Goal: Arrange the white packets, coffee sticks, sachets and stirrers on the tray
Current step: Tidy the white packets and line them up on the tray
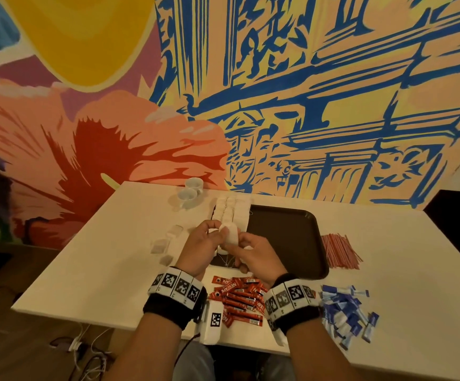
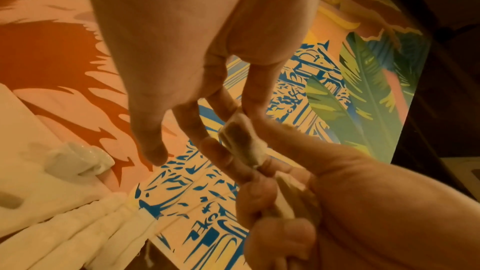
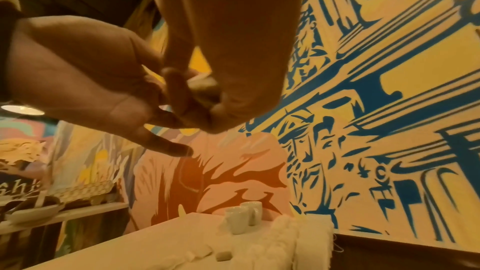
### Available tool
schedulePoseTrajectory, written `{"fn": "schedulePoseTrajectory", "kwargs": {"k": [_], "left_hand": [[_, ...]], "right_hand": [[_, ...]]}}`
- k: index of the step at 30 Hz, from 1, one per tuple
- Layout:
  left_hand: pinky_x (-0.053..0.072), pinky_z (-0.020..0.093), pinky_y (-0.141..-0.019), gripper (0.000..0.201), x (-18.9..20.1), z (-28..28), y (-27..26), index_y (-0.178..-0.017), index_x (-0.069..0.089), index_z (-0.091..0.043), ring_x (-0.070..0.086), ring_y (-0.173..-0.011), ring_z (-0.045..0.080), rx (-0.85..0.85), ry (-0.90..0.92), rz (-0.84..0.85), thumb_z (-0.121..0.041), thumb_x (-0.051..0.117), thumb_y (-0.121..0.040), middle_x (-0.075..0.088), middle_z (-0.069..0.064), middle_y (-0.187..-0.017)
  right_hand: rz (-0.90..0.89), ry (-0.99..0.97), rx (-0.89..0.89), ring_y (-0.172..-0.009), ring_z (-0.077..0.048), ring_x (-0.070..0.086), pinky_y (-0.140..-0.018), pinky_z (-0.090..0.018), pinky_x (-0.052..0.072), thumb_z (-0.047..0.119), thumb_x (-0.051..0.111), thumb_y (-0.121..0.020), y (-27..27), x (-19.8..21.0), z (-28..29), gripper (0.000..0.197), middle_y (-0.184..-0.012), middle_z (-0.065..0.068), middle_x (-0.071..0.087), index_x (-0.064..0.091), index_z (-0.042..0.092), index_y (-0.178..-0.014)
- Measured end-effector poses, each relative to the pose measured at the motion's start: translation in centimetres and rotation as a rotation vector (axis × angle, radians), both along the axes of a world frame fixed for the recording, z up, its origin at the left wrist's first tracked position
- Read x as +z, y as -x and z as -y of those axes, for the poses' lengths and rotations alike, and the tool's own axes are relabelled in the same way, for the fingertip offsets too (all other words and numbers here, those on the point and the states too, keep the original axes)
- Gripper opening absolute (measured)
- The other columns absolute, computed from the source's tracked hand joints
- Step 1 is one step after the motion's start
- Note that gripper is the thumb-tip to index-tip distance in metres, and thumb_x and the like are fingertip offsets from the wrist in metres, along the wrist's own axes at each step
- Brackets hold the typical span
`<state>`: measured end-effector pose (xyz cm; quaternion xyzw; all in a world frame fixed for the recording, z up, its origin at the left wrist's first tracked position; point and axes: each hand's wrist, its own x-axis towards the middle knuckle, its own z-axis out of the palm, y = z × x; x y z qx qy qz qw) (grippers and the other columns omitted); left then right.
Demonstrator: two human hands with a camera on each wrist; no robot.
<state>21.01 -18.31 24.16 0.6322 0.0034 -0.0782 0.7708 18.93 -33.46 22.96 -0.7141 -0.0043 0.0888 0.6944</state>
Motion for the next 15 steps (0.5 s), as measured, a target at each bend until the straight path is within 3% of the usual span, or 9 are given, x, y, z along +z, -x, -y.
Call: {"fn": "schedulePoseTrajectory", "kwargs": {"k": [2,4,6,11,15], "left_hand": [[0.047,0.031,-0.076,0.012,-0.7,0.0,-0.2,-0.105,0.063,-0.015,0.065,-0.089,0.02,0.046,-0.012,-0.043,-0.012,0.066,-0.094,0.075,0.005,-0.096],[0.049,0.036,-0.084,0.019,-0.8,-0.3,-0.5,-0.111,0.066,-0.019,0.067,-0.102,0.02,0.075,-0.033,-0.059,-0.019,0.069,-0.092,0.074,0.004,-0.108],[0.052,0.038,-0.087,0.019,-0.4,-0.7,-0.8,-0.112,0.07,-0.022,0.068,-0.105,0.019,0.04,-0.114,-0.017,-0.022,0.069,-0.093,0.074,0.002,-0.11],[0.055,0.025,-0.068,0.015,0.7,-1.1,-2.1,-0.107,0.074,-0.023,0.067,-0.085,0.013,-0.169,-0.464,0.144,-0.019,0.063,-0.097,0.074,0.005,-0.103],[0.054,0.023,-0.066,0.022,0.8,-1.3,-3.3,-0.116,0.073,-0.014,0.066,-0.084,0.013,-0.316,-0.554,0.1,-0.015,0.063,-0.097,0.073,0.007,-0.107]], "right_hand": [[0.022,0.069,-0.076,-0.055,-0.006,0.054,-0.049,-0.022,0.041,0.026,0.075,-0.092,-0.2,-0.4,0.3,0.017,-0.081,-0.004,0.067,0.072,0.013,-0.103],[0.029,0.114,-0.083,-0.055,-0.003,0.056,-0.05,-0.018,0.042,0.027,0.074,-0.093,-0.2,-0.7,0.9,0.015,-0.09,-0.004,0.074,0.072,0.016,-0.103],[0.034,0.142,-0.055,-0.059,-0.003,0.057,-0.055,-0.018,0.044,0.03,0.073,-0.093,0.0,-0.9,1.6,0.015,-0.096,-0.003,0.076,0.073,0.019,-0.103],[0.044,0.155,0.004,-0.06,0.002,0.056,-0.057,-0.016,0.045,0.031,0.071,-0.095,0.1,-1.1,2.8,0.015,-0.096,0.001,0.077,0.075,0.019,-0.104],[0.029,0.176,0.075,-0.062,0.001,0.056,-0.058,-0.016,0.044,0.032,0.069,-0.096,-0.2,-1.2,3.5,0.016,-0.096,0.002,0.077,0.075,0.02,-0.107]]}}
